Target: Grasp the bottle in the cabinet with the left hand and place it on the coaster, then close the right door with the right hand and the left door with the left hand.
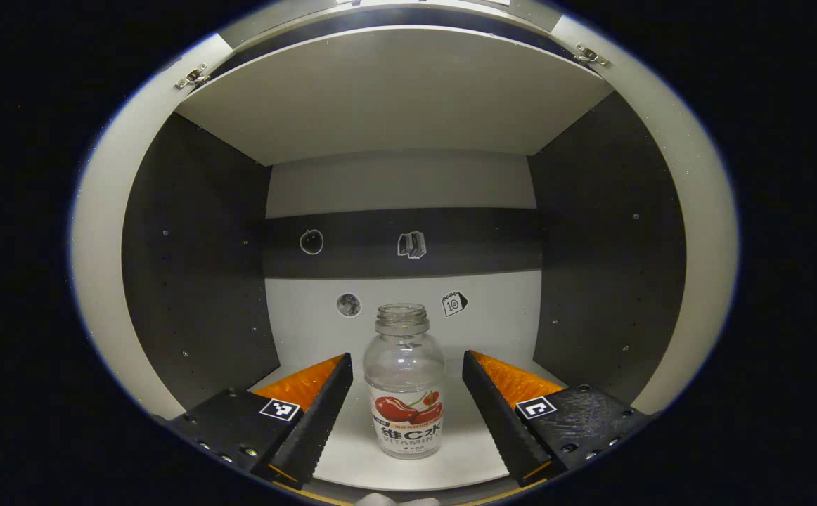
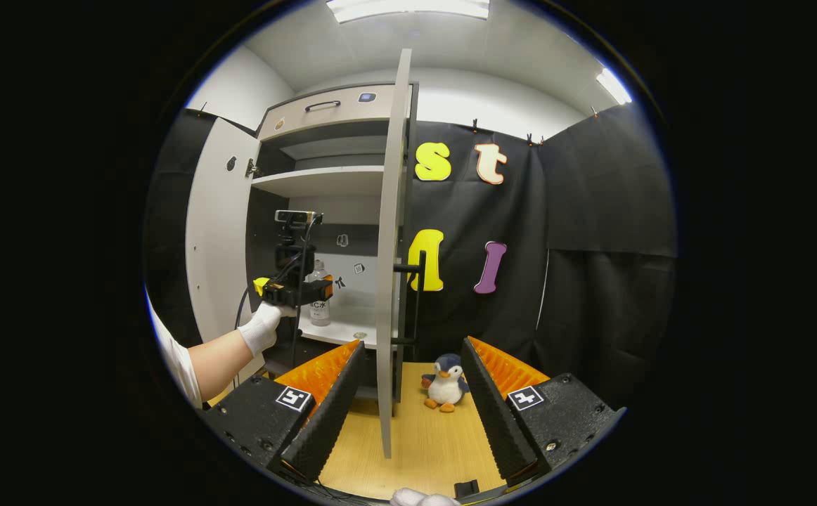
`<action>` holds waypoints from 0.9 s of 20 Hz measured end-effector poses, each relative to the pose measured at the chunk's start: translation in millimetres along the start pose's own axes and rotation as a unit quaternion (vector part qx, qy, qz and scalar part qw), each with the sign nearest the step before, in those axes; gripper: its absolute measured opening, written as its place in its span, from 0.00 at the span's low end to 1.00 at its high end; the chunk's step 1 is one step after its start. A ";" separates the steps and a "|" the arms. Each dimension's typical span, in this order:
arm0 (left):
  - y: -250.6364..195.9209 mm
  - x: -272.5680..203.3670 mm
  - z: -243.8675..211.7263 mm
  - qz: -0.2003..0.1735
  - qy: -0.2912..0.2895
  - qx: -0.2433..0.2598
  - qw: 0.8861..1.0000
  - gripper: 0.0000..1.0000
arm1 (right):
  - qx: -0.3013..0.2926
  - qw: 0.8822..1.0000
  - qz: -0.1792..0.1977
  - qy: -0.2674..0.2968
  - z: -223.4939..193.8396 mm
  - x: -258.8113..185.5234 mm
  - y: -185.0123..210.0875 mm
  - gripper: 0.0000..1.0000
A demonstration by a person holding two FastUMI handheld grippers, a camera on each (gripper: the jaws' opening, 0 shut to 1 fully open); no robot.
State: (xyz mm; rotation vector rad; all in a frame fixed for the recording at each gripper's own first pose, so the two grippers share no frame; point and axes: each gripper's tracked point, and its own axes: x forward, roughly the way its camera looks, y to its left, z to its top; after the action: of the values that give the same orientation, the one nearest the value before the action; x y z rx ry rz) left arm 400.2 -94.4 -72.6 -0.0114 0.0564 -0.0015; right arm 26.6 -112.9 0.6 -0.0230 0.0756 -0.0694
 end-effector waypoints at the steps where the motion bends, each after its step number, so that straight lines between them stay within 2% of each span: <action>1: 0.5 6.0 -0.5 0.001 0.000 -0.003 1.000 0.96 | 0.000 1.000 0.000 0.001 -0.9 0.6 -1.3 0.83; 6: 2.7 33.2 -20.4 0.009 0.028 -0.012 1.000 0.94 | 0.002 1.000 0.005 0.013 -8.1 3.3 -2.9 0.84; 7: 3.7 35.7 -26.6 0.009 0.038 -0.012 0.999 0.90 | 0.002 1.000 0.005 0.015 -10.5 3.1 -4.5 0.84; 8: 5.7 34.3 -28.2 0.015 0.038 -0.011 0.999 0.82 | 0.002 1.000 0.005 0.017 -10.8 3.4 -4.9 0.83; 10: 8.7 35.2 -22.8 0.019 0.033 -0.015 0.999 0.78 | 0.004 1.000 0.003 0.015 -9.5 3.1 -8.2 0.84; 15: 18.7 5.9 5.0 0.009 0.012 -0.014 1.000 0.77 | 0.014 1.000 0.002 0.014 -11.6 5.7 -12.2 0.84; 18: 25.6 -31.4 24.7 -0.003 -0.004 0.000 1.000 0.76 | 0.015 1.000 0.004 0.013 -12.8 6.2 -12.3 0.83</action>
State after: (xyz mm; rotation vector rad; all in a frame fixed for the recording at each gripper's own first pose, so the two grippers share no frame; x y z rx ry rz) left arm 370.2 -68.5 -46.5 -0.0124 0.0488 -0.0078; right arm 31.0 -125.9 -12.4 0.0086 0.0998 -0.0636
